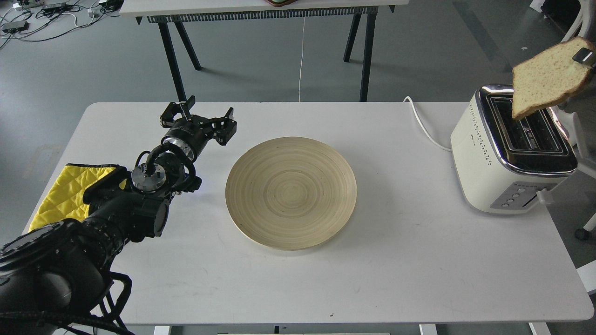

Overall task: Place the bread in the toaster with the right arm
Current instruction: 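Lower the held bread slice into the toaster slot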

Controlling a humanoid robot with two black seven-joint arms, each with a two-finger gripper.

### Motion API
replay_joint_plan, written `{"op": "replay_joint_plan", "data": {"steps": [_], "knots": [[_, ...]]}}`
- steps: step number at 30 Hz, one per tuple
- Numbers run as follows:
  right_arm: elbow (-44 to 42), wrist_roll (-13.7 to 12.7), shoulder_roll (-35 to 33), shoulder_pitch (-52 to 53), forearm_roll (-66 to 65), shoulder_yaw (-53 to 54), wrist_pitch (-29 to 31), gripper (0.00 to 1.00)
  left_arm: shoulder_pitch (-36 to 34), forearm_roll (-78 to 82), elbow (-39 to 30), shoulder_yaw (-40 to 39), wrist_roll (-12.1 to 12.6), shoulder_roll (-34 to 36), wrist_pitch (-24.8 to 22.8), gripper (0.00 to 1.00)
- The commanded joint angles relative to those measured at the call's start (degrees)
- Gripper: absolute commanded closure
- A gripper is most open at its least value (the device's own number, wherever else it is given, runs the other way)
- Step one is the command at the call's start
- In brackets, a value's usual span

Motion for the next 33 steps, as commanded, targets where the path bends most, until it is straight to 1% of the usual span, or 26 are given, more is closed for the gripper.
{"op": "replay_joint_plan", "data": {"steps": [1, 15, 21, 29, 33], "knots": [[0.89, -0.43, -0.19, -0.01, -0.22, -0.16, 0.02, 1.00, 0.01, 0.00, -0.03, 0.00, -0.01, 0.00, 0.00, 0.00], [2.39, -0.69, -1.77, -0.01, -1.97, -0.17, 1.60, 1.00, 0.01, 0.00, -0.03, 0.00, -0.01, 0.00, 0.00, 0.00], [3.97, -2.18, -2.83, -0.01, -2.76, -0.17, 2.05, 1.00, 0.01, 0.00, -0.03, 0.00, -0.01, 0.00, 0.00, 0.00], [4.15, -3.06, -3.09, -0.01, -3.47, -0.25, 2.05, 1.00, 0.01, 0.00, -0.03, 0.00, -0.01, 0.00, 0.00, 0.00], [4.15, -3.06, -3.09, -0.01, -3.47, -0.86, 2.05, 1.00, 0.01, 0.00, 0.06, 0.00, -0.01, 0.00, 0.00, 0.00]]}}
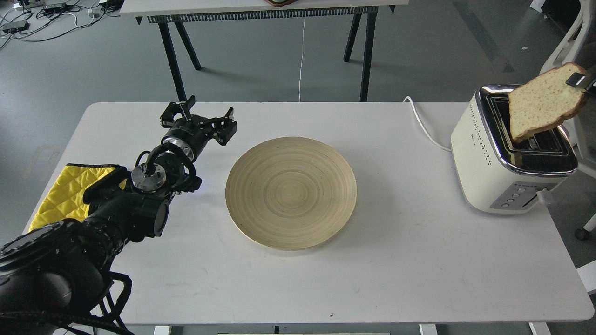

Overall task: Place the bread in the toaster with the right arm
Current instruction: 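Lower the held bread slice into the toaster slot, then release the bread and raise the right gripper away from the toaster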

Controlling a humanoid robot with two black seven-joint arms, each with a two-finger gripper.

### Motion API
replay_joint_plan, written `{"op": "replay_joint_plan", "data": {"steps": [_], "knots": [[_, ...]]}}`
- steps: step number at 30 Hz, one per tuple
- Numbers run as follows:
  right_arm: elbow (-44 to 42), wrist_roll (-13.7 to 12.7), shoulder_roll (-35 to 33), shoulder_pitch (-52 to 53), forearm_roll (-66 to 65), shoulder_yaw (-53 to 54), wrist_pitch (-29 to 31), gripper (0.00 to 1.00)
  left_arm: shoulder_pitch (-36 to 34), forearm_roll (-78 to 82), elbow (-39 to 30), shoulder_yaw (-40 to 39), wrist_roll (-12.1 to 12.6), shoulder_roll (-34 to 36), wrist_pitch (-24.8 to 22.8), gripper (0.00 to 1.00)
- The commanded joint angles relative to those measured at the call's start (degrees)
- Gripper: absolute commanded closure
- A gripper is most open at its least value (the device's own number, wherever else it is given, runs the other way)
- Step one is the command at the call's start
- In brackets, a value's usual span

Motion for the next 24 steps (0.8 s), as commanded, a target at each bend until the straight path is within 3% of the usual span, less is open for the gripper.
{"op": "replay_joint_plan", "data": {"steps": [1, 17, 24], "knots": [[0.09, 0.04, 0.09, -0.01, -0.02, -0.85, 0.00, 1.00, 0.01, -0.05, 0.00, 0.00, 0.00, 0.00, 0.00, 0.00], [1.58, -0.40, 0.36, -0.09, -0.02, -1.20, 0.52, 0.98, 0.01, -0.04, 0.00, 0.00, 0.00, 0.00, 0.00, 0.00], [1.58, -0.49, 0.80, -0.09, -0.02, -1.99, 0.52, 0.78, 0.01, -0.05, 0.00, 0.00, 0.00, 0.00, 0.00, 0.00]]}}
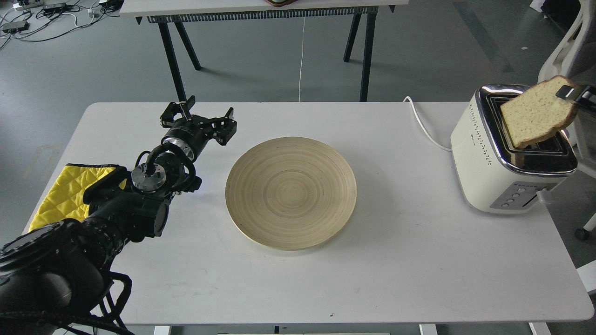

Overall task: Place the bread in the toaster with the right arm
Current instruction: 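Release the bread and raise the right gripper away from the toaster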

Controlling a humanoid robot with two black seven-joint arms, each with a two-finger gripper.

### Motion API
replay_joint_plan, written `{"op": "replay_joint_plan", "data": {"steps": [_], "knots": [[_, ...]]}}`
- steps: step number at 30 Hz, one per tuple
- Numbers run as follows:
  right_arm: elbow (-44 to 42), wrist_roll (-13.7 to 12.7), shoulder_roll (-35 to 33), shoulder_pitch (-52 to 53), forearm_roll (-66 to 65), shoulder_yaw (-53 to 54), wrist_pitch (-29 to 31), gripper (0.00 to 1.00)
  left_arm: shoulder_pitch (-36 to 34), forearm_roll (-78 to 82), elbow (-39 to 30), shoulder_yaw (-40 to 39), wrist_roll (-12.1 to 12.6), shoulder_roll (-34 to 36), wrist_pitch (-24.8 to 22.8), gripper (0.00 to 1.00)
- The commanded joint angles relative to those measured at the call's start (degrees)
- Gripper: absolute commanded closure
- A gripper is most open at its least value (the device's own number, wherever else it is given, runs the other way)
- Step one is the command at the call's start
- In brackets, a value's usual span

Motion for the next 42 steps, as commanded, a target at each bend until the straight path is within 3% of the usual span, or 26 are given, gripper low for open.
{"op": "replay_joint_plan", "data": {"steps": [1, 4, 11, 15, 20, 26, 31, 35, 38, 42], "knots": [[-0.05, -0.01, 0.40, -0.10, 0.09, -0.64, 0.00, 0.73, 0.00, -0.01, -0.01, 0.00, 0.01, 0.00, 0.00, 0.00], [-0.05, -0.01, 0.58, -0.36, 0.35, -0.56, -0.17, 0.55, 0.00, -0.01, -0.01, 0.00, 0.01, 0.00, 0.00, 0.00], [-0.05, 0.08, 0.67, -0.54, 0.53, -0.29, -0.17, 0.35, 0.00, -0.01, -0.01, 0.00, 0.01, 0.00, 0.00, 0.00], [0.04, 0.17, 0.84, -0.27, 0.88, 1.37, -0.70, 0.00, 0.00, 0.07, -0.01, 0.00, 0.01, 0.00, 0.00, 0.00], [0.38, 0.35, 1.37, -0.27, 6.22, 10.14, -0.44, 0.00, 0.00, -0.01, -0.01, 0.00, 0.01, 0.00, 0.00, 0.00], [1.53, 1.22, 9.53, -4.04, 32.49, 19.74, -0.35, 0.00, 0.00, 0.07, -0.01, 0.00, 0.01, 0.00, 0.00, 0.00], [1.18, 5.09, 16.65, -11.85, 38.59, 28.95, -0.35, 0.00, 0.00, -0.01, -0.01, 0.00, 0.01, 0.00, 0.00, 0.00], [0.30, 6.41, 23.06, -22.22, 39.64, 40.99, -0.26, 0.00, 0.00, -0.01, -0.01, 0.00, 0.01, 0.00, 0.00, 0.00], [-2.41, 6.59, 27.98, -31.53, 39.91, 52.14, 2.36, 0.00, 0.00, 0.07, -0.01, 0.00, 0.01, 0.00, 0.00, 0.00], [-9.26, 6.32, 35.02, -41.74, 39.91, 64.46, 11.05, 0.00, 0.00, 0.07, -0.01, 0.00, 0.01, 0.00, 0.00, 0.00]]}}
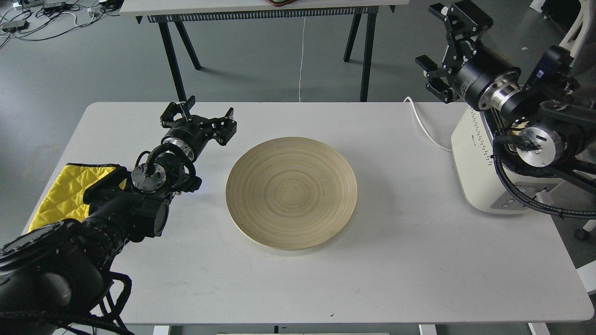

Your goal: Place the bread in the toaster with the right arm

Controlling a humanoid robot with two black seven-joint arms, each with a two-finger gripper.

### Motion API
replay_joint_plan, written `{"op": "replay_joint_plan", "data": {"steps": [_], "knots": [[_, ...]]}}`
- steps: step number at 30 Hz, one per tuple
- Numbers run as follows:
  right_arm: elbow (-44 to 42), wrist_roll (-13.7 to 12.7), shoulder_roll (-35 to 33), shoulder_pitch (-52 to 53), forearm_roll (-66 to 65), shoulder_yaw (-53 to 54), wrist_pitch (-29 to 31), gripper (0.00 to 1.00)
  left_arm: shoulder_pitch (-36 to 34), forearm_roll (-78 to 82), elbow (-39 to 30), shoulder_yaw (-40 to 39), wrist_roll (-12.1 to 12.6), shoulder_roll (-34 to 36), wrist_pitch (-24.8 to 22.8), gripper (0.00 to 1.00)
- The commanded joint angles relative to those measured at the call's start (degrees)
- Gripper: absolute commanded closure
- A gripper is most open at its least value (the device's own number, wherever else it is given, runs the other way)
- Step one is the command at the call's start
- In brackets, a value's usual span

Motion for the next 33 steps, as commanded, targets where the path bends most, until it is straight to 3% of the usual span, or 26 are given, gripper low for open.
{"op": "replay_joint_plan", "data": {"steps": [1, 14, 33], "knots": [[-6.53, -0.22, 5.81, -8.55, 0.10, 10.29, 8.54, 0.00, -0.01, -0.05, -0.03, 0.00, 0.01, 0.00, 0.00, 0.00], [-22.80, -0.48, 15.22, -17.62, 13.81, 13.12, 30.33, 0.00, -0.01, -0.05, -0.03, 0.00, 0.01, 0.00, 0.00, 0.00], [-24.13, -0.05, 18.57, -20.43, 13.46, 12.95, 30.33, 0.00, -0.01, -0.05, -0.03, 0.00, 0.01, 0.00, 0.00, 0.00]]}}
